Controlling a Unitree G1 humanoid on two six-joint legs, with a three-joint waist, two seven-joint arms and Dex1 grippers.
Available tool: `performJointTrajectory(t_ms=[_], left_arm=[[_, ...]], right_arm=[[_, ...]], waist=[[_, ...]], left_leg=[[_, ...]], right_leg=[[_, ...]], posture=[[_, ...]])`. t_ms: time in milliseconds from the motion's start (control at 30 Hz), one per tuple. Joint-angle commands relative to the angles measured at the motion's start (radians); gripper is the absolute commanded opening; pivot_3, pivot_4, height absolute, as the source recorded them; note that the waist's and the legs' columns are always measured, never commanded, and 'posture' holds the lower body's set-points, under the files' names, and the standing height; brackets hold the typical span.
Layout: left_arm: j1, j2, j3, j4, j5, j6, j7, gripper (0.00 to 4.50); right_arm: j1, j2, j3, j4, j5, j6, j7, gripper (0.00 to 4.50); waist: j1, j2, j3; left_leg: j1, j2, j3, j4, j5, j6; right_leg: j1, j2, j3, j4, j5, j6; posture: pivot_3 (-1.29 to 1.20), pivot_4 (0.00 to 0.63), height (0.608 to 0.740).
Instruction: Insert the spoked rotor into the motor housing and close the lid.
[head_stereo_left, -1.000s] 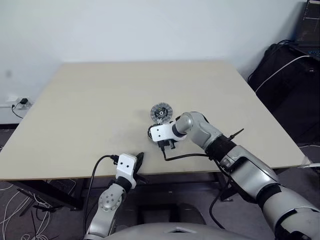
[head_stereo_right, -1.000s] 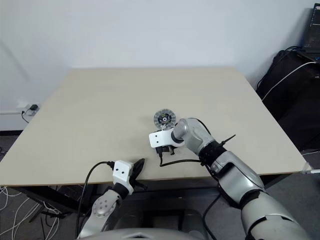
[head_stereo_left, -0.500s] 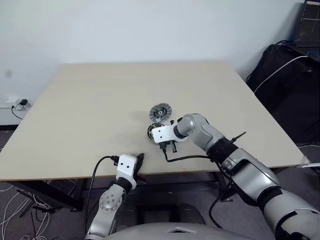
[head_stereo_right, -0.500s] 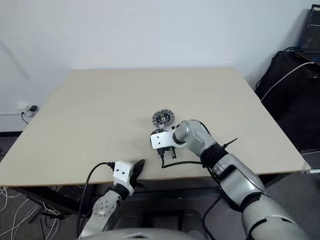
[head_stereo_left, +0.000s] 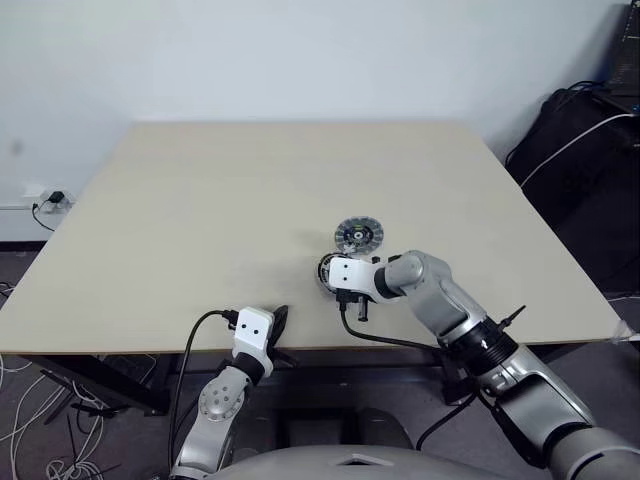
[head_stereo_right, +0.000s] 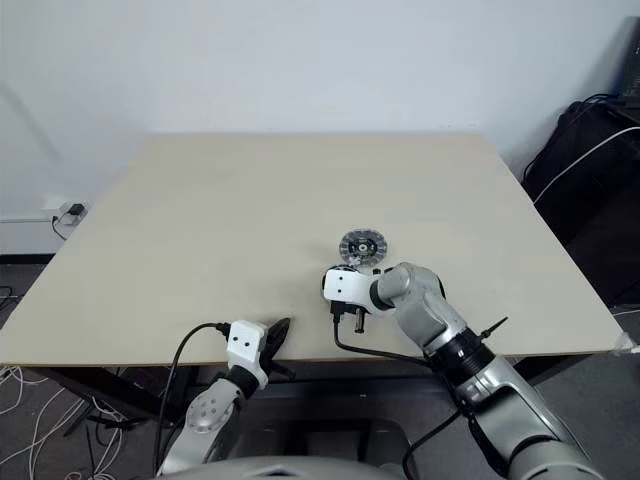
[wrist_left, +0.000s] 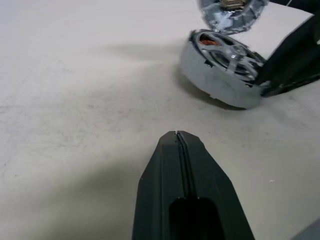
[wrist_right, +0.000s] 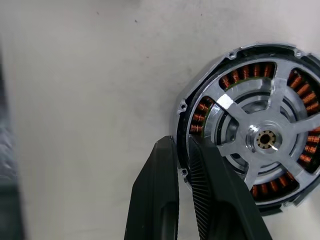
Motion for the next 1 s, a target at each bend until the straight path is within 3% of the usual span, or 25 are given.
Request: performJointTrajectory(t_ms=[33,367,600,1000], left_arm=[[-0.009,-0.009,-0.008,-0.035,-0.012,0.004,-0.01,0.0],[-0.001,-0.007,-0.009,-0.049,-0.007,0.021,-0.013,0.0],[0.013,-0.011,-0.006,-0.052,-0.008,0.022,-0.006,0.0],[0.011,-0.015,-0.005,-0.038,-0.01,0.018,-0.005,0.0]], right_arm=[[-0.002,0.038,-0.041,-0.105,0.023,0.152,-0.032,0.1],[-0.057,0.263,-0.116,-0.2,0.122,0.69,-0.213,0.1],[-0.133,0.406,-0.227,-0.225,0.223,0.959,-0.359,0.1],[-0.157,0.542,-0.383,-0.07,0.284,0.97,-0.639,0.1]], waist=[[0.0,0.0,0.0],[-0.002,0.0,0.0],[-0.01,0.0,0.0],[-0.024,0.0,0.0]], left_leg=[[0.0,0.0,0.0,0.0,0.0,0.0],[-0.003,0.001,0.0,0.0,0.0,-0.001],[-0.005,0.001,0.0,0.0,0.0,-0.001],[-0.005,0.0,0.001,0.0,0.0,-0.001]], right_leg=[[0.0,0.0,0.0,0.0,0.0,0.0],[-0.004,0.0,0.0,0.001,0.0,0.0],[-0.006,0.001,0.0,0.002,0.0,0.0],[-0.006,0.003,0.001,0.002,0.0,0.0]], posture=[[0.0,0.0,0.74],[0.0,0.0,0.74],[0.0,0.0,0.74],[0.0,0.0,0.74]])
